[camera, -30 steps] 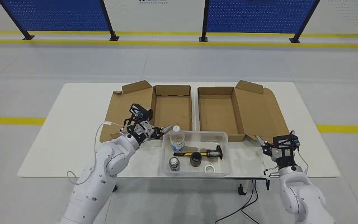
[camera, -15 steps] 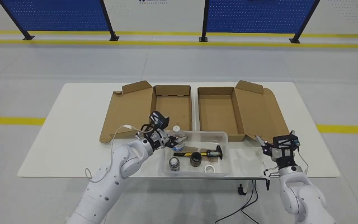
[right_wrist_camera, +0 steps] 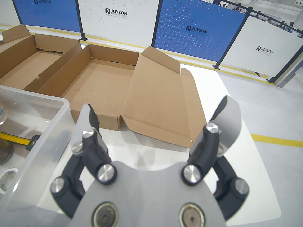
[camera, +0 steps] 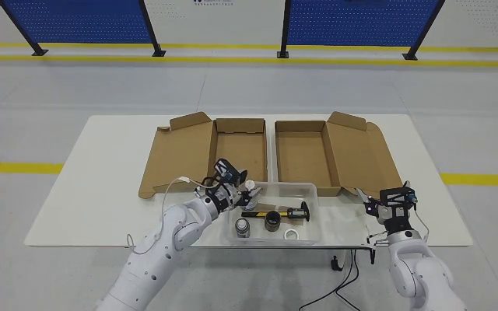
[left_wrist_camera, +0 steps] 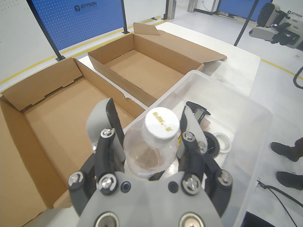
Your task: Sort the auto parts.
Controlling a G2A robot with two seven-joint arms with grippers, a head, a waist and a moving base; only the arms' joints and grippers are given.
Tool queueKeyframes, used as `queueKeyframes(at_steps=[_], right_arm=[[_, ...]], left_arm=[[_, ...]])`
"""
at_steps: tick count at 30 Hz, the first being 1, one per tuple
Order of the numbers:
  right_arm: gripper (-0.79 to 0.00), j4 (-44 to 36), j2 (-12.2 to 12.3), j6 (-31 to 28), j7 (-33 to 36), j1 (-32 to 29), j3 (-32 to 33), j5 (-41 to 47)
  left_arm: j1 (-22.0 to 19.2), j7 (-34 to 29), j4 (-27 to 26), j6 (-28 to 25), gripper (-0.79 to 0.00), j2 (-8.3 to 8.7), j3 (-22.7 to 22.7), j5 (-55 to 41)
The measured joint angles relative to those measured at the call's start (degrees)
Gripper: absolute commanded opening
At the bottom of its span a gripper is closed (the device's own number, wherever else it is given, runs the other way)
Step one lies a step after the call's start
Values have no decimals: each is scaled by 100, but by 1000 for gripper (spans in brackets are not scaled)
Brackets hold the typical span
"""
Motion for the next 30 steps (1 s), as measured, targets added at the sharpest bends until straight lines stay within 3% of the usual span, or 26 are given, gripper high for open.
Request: queueKeyframes(at_steps=[17, 30], right_arm=[[0, 0, 0, 0, 0, 0, 0, 0], [0, 0, 0, 0, 0, 0, 0, 0]], left_arm=[[-188, -94, -140, 89, -785, -19, -134, -159], [121, -295, -1619, -145, -785, 88, -487, 91]])
